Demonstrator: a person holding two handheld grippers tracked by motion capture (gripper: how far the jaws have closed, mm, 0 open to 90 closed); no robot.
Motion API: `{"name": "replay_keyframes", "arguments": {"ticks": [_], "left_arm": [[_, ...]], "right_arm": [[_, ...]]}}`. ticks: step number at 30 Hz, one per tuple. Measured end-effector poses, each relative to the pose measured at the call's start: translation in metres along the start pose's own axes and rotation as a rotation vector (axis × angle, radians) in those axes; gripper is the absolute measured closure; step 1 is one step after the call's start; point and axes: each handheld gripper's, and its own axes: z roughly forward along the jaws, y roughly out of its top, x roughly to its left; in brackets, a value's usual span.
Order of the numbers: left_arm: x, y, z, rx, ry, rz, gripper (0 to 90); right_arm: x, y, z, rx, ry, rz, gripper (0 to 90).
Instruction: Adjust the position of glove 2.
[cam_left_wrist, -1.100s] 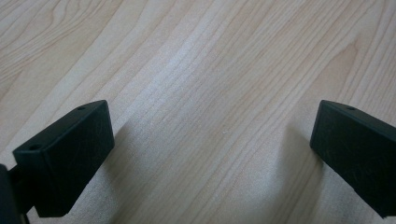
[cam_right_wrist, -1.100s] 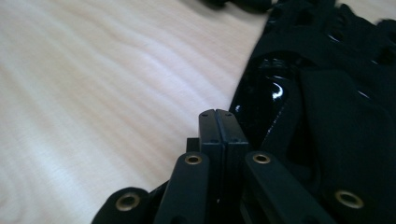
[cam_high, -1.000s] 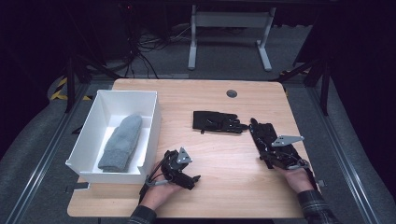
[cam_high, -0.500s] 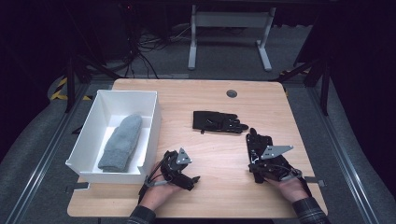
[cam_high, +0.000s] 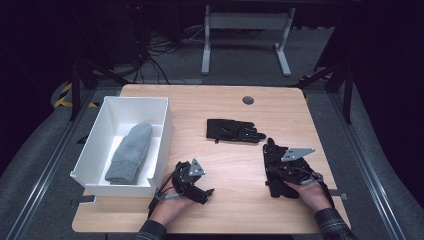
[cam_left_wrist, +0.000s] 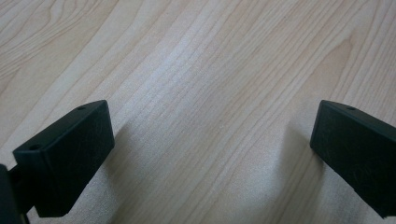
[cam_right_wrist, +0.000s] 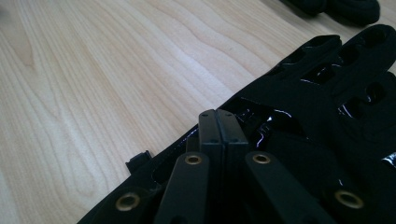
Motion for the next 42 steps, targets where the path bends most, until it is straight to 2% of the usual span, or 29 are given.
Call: {"name": "replay_keyframes", "arguments": {"ticks": [3,5,11,20,22,28,29,33,42], "left_arm": [[0.0,0.0,0.0,0.002,-0.002,0.001,0.1],[0.0,0.0,0.0,0.002,-0.002,0.003,0.0],[0.0,0.0,0.0,0.002,-0.003,0.005,0.0],[0.0,0.0,0.0,0.002,-0.003,0.005,0.1],[0.0,0.0,0.0,0.002,-0.003,0.005,0.0],[0.0,0.0,0.0,0.003,-0.003,0.004,0.1],[0.0,0.0,0.0,0.005,-0.003,0.002,0.1],[0.0,0.0,0.0,0.002,-0.003,0.005,0.0],[0.0,0.0,0.0,0.002,-0.003,0.004,0.0]], "right_arm": [[0.004,0.0,0.0,0.001,0.013,-0.008,90.0],[0.012,-0.001,0.001,-0.002,0.031,-0.006,90.0],[0.036,0.0,0.003,0.004,0.077,-0.041,90.0],[0.058,0.004,0.005,0.011,0.099,-0.089,90.0],[0.058,0.005,0.004,0.001,0.1,-0.094,90.0],[0.049,0.012,0.002,-0.04,0.093,-0.064,90.0],[0.043,0.018,0.002,-0.062,0.086,-0.052,90.0],[0.037,0.028,0.003,-0.091,0.081,-0.043,90.0],[0.019,0.059,0.019,-0.13,0.091,-0.027,90.0]]}}
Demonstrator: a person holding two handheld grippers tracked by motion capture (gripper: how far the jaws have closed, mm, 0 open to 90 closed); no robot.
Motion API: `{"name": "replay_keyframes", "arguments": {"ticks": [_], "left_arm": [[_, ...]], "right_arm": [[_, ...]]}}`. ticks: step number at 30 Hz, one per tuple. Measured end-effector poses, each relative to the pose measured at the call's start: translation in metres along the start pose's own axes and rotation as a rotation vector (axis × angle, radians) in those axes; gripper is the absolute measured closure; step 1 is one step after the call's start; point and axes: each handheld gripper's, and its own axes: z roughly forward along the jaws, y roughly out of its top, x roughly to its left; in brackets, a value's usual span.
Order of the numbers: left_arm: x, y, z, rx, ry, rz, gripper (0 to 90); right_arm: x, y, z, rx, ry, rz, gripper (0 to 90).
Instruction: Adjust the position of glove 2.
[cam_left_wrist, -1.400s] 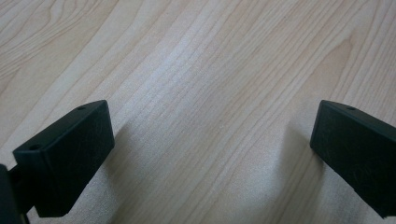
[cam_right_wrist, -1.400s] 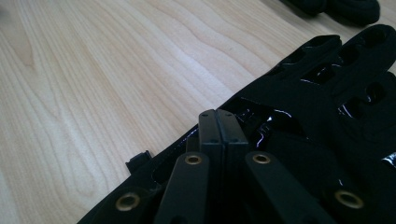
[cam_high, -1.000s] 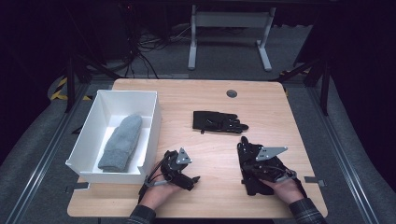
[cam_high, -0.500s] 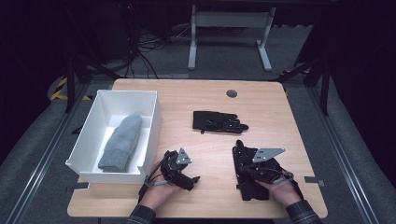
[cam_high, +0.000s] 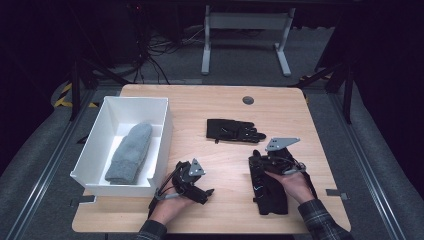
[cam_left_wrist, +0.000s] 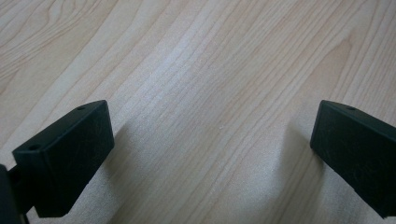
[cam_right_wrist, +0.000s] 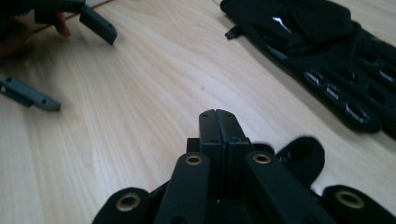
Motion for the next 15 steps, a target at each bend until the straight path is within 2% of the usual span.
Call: {"name": "replay_keyframes", "arguments": {"ticks": [7,15], "left_arm": [[0.0,0.0,0.0,0.0,0.0,0.0,0.0],[0.0,0.0,0.0,0.0,0.0,-0.004,0.0]], "right_arm": [[-0.011,0.028,0.019,-0.046,-0.013,0.0,90.0],[-0.025,0.055,0.047,-0.05,-0.028,0.001,90.0]]}}
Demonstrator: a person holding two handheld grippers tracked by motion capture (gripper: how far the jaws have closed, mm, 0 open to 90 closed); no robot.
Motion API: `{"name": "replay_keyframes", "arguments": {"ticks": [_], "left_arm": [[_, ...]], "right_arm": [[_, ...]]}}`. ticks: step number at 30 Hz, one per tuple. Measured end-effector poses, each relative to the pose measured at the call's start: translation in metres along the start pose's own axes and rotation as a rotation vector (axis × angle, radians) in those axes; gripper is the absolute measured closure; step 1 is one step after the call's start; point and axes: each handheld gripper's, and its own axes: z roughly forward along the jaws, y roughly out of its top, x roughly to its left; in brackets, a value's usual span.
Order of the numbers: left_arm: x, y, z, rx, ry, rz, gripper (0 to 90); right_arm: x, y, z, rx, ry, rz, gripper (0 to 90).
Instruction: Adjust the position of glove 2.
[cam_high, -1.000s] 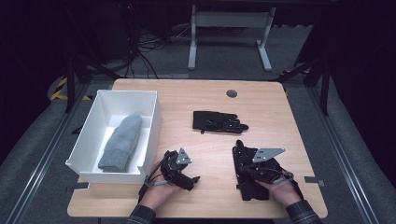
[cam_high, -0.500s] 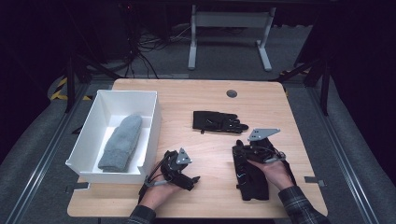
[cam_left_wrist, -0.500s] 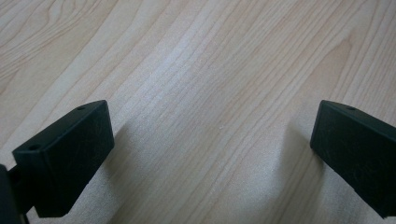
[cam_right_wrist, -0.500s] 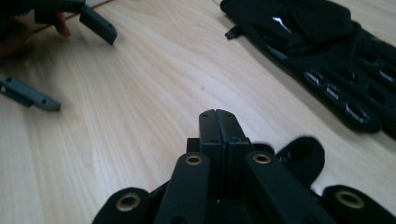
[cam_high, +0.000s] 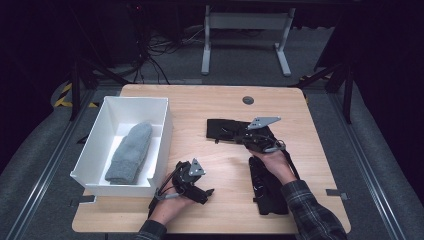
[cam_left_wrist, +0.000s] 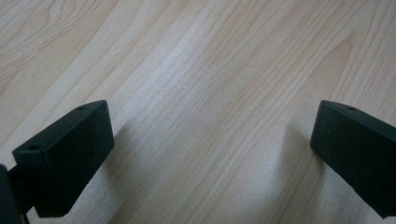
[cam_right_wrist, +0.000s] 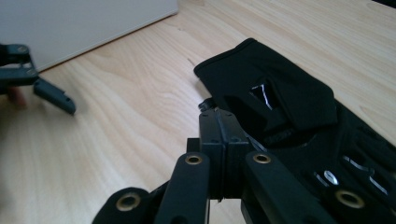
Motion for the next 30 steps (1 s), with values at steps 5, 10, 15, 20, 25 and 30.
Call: {"name": "replay_keyframes", "arguments": {"ticks": [5,10,15,20,25,30], "left_arm": [[0.0,0.0,0.0,0.0,0.0,0.001,0.0],[0.0,0.0,0.0,0.004,0.001,0.004,0.0],[0.0,0.0,0.0,0.001,0.001,0.005,0.0],[0.0,0.0,0.0,0.003,0.001,0.004,0.0],[0.0,0.0,0.0,0.003,0.002,0.005,0.0],[0.0,0.0,0.0,0.002,0.001,0.002,0.0]], "right_arm": [[-0.013,0.007,0.016,0.008,-0.016,0.008,90.0],[-0.024,0.007,0.037,0.041,-0.024,0.025,90.0],[-0.031,0.0,0.055,0.094,-0.024,0.043,90.0],[-0.031,-0.005,0.061,0.13,-0.01,0.055,90.0],[-0.025,-0.006,0.059,0.147,0.022,0.029,90.0],[-0.008,-0.009,0.054,0.172,0.084,-0.034,90.0]]}}
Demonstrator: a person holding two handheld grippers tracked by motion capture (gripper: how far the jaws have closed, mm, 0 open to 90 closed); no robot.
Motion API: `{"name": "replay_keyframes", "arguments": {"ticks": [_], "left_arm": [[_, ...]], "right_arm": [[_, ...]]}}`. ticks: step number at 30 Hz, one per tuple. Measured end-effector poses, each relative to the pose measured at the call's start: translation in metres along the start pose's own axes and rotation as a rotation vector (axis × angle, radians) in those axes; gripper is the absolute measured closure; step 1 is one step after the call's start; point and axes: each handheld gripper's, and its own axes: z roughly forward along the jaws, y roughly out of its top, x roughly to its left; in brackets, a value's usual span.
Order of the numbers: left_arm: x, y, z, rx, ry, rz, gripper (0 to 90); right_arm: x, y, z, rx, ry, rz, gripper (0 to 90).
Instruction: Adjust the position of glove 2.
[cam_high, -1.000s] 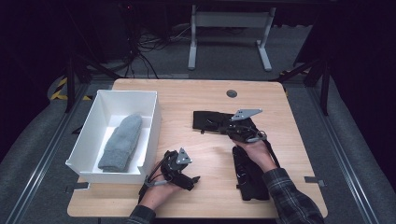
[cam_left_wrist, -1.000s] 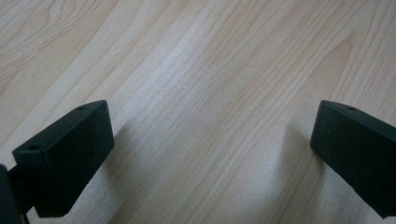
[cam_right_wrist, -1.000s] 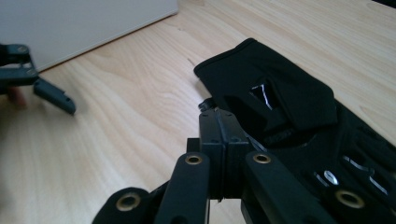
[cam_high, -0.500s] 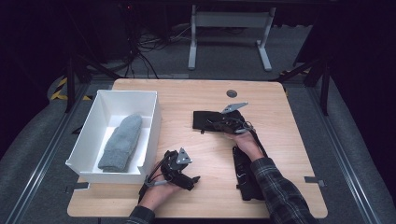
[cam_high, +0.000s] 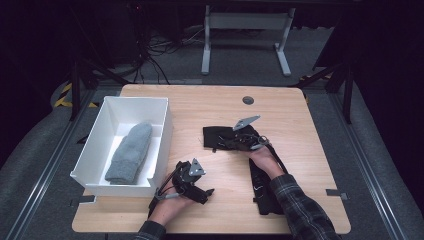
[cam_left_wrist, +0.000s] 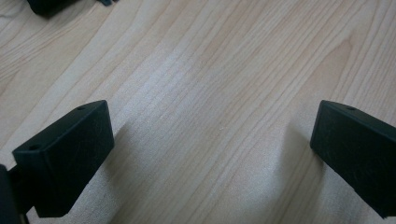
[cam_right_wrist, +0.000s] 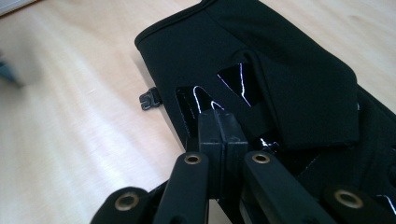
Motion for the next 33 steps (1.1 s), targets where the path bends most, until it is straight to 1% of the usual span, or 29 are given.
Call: {"name": "replay_keyframes", "arguments": {"ticks": [1,2,3,4,7,9,10,14,17,20,23,24,26,29,33], "left_arm": [[0.0,0.0,0.0,0.0,0.0,0.0,0.0],[0.0,0.0,0.0,0.0,-0.001,0.0,0.0],[0.0,0.0,0.0,0.0,-0.001,0.0,0.0],[0.0,0.0,0.0,0.001,0.0,0.0,0.0],[0.0,0.0,0.0,0.001,0.0,0.0,0.0],[0.0,0.0,0.0,0.001,0.0,0.0,0.0],[0.0,0.0,0.0,0.001,0.0,0.0,0.0],[0.0,0.0,0.0,0.002,0.001,0.0,0.0],[0.0,0.0,0.0,0.002,0.001,0.0,0.0],[0.0,0.0,0.0,0.0,0.002,-0.003,0.0],[0.0,0.0,0.0,0.001,0.002,-0.003,0.1],[0.0,0.0,0.0,0.0,0.002,-0.003,0.1],[0.0,0.0,0.0,0.0,0.002,-0.004,0.0],[0.0,0.0,0.0,0.0,0.001,-0.004,0.0],[0.0,0.0,0.0,0.001,0.002,-0.004,0.0]], "right_arm": [[0.005,-0.001,-0.001,0.007,0.011,-0.023,90.0],[0.008,-0.001,-0.002,0.013,0.018,-0.03,90.0],[0.008,-0.001,-0.002,0.013,0.018,-0.03,90.0],[0.015,-0.003,-0.004,0.025,0.039,-0.064,90.0],[0.022,-0.007,-0.007,0.033,0.058,-0.085,90.0],[0.025,-0.009,-0.009,0.037,0.063,-0.089,90.0],[0.029,-0.013,-0.013,0.037,0.072,-0.104,90.0],[0.034,-0.018,-0.018,0.045,0.078,-0.102,90.0],[0.038,-0.021,-0.025,0.039,0.084,-0.106,90.0],[0.046,-0.014,-0.028,0.005,0.09,-0.113,90.0],[0.057,-0.003,-0.023,-0.025,0.111,-0.129,90.0],[0.06,0.001,-0.02,-0.025,0.122,-0.135,90.0],[0.067,0.008,-0.013,-0.024,0.128,-0.152,90.0],[0.073,0.013,0.0,-0.011,0.144,-0.157,90.0],[0.077,0.01,0.012,0.027,0.156,-0.162,90.0]]}}
